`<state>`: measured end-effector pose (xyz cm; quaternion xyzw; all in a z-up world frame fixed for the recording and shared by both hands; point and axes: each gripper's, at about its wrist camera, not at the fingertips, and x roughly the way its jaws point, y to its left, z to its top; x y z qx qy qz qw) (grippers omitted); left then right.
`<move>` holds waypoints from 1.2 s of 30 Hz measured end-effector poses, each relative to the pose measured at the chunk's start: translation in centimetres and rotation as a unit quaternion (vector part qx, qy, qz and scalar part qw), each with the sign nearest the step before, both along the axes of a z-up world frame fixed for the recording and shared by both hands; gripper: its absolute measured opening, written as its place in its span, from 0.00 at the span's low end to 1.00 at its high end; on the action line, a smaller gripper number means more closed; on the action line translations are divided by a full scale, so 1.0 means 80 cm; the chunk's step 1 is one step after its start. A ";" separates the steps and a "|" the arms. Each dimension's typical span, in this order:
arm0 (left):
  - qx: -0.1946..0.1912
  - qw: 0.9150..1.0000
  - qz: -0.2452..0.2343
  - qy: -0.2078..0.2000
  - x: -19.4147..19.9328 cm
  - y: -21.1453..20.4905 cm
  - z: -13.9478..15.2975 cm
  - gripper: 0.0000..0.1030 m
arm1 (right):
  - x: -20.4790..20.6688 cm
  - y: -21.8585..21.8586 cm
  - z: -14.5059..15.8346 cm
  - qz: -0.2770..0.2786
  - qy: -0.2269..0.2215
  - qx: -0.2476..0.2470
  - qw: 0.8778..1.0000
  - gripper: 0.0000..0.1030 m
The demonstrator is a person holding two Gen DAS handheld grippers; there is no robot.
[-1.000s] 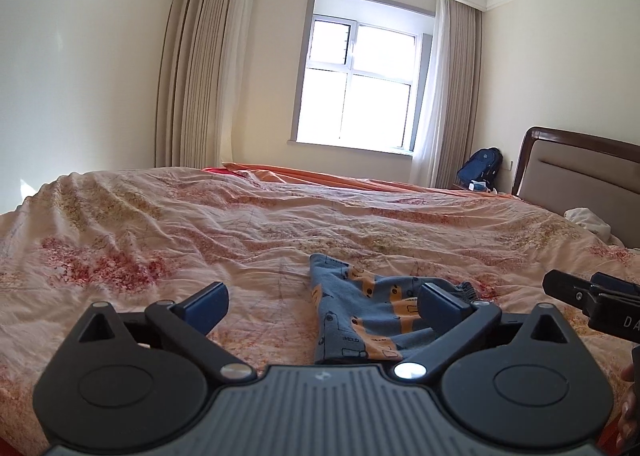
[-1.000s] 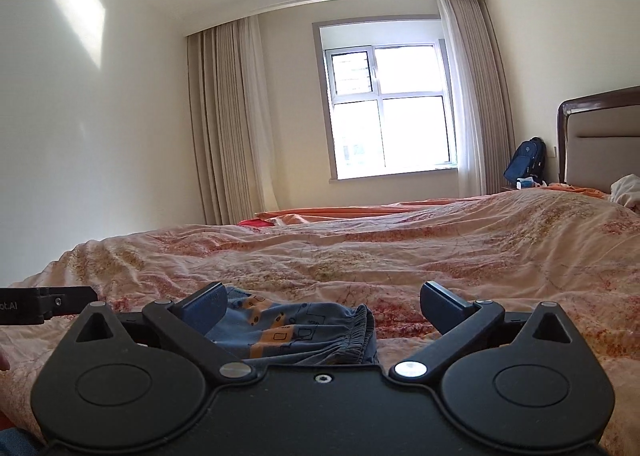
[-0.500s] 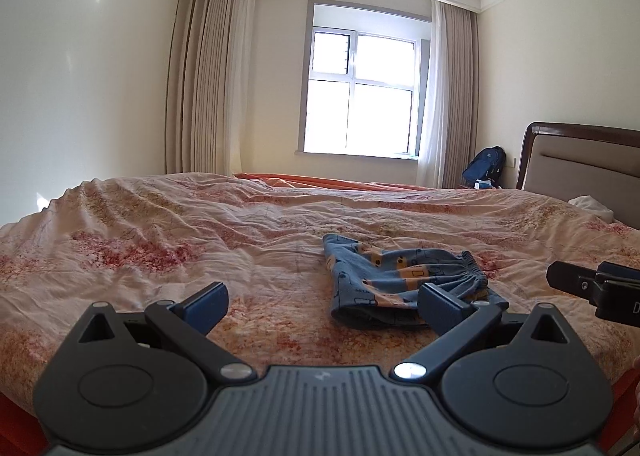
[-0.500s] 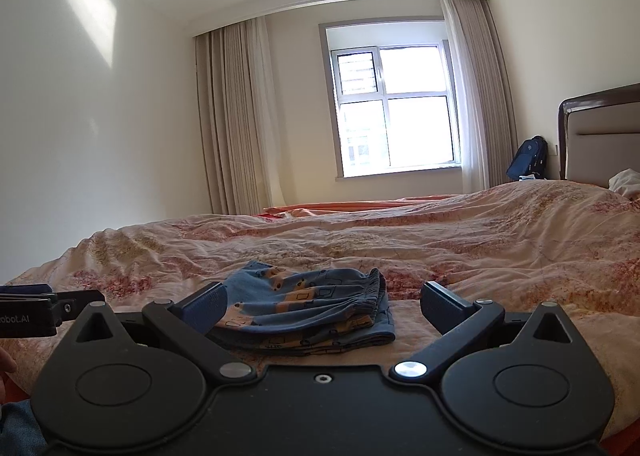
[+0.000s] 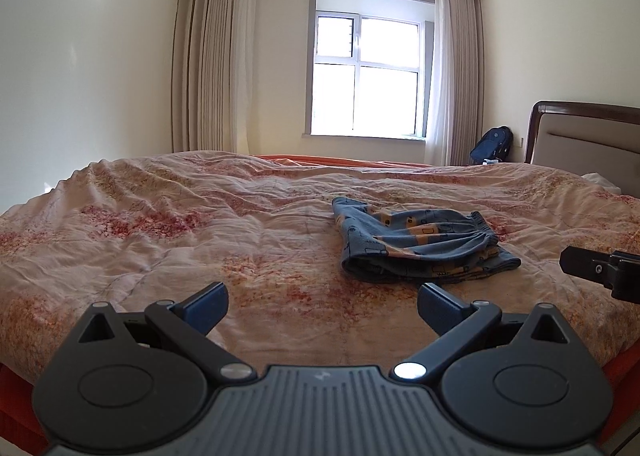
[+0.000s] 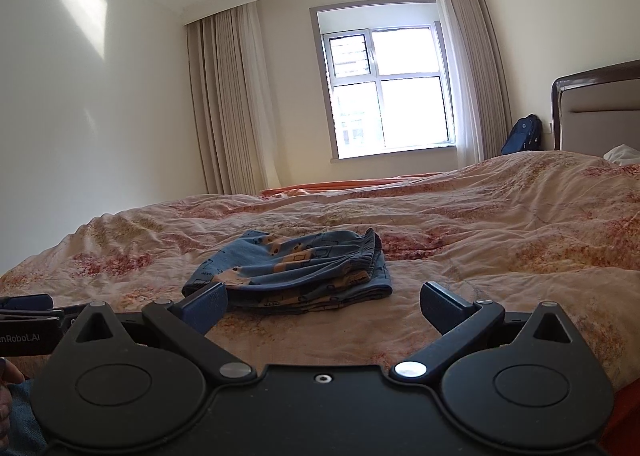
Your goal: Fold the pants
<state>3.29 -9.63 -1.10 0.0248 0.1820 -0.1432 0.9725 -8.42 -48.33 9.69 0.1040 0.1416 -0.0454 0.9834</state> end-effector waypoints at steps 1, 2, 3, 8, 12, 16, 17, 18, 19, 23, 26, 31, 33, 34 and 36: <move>0.001 1.000 0.001 0.001 0.000 0.000 -0.002 1.00 | 0.000 0.000 -0.002 0.000 0.002 0.001 1.000 1.00; 0.001 1.000 0.001 0.003 0.000 0.000 -0.003 1.00 | 0.001 0.000 -0.003 0.000 0.003 0.001 1.000 1.00; 0.002 1.000 0.001 0.003 0.000 0.000 -0.004 1.00 | 0.001 0.000 -0.004 0.001 0.004 0.002 1.000 1.00; 0.003 1.000 0.001 0.005 -0.001 0.000 -0.005 1.00 | 0.004 -0.003 -0.007 0.001 0.008 0.004 1.000 1.00; 0.004 1.000 0.000 0.006 0.000 -0.001 -0.007 1.00 | 0.004 -0.003 -0.007 0.000 0.010 0.004 1.000 1.00; 0.004 1.000 -0.001 0.007 -0.001 -0.002 -0.008 1.00 | 0.006 -0.003 -0.008 0.001 0.012 0.003 1.000 1.00; 0.004 1.000 -0.001 0.007 -0.001 -0.002 -0.008 1.00 | 0.006 -0.004 -0.008 0.001 0.012 0.003 1.000 1.00; 0.004 1.000 -0.001 0.007 -0.001 -0.002 -0.008 1.00 | 0.006 -0.004 -0.009 0.001 0.012 0.004 1.000 1.00; 0.004 1.000 -0.001 0.007 -0.001 -0.002 -0.008 1.00 | 0.006 -0.004 -0.009 0.001 0.012 0.003 1.000 1.00; 0.003 1.000 -0.001 0.007 0.000 -0.001 -0.008 1.00 | 0.006 -0.004 -0.009 0.001 0.014 0.003 1.000 1.00; 0.003 1.000 -0.001 0.008 0.000 -0.001 -0.008 1.00 | 0.006 -0.004 -0.009 0.001 0.013 0.003 1.000 1.00; 0.003 1.000 0.000 0.008 0.000 -0.001 -0.008 1.00 | 0.006 -0.004 -0.009 0.001 0.014 0.003 1.000 1.00; 0.003 1.000 0.000 0.008 0.000 -0.001 -0.008 1.00 | 0.006 -0.004 -0.009 0.001 0.013 0.003 1.000 1.00; 0.003 1.000 0.000 0.008 0.000 -0.001 -0.008 1.00 | 0.006 -0.004 -0.010 0.002 0.013 0.003 1.000 1.00; 0.003 1.000 0.000 0.008 -0.001 -0.001 -0.009 1.00 | 0.006 -0.003 -0.010 0.002 0.013 0.003 1.000 1.00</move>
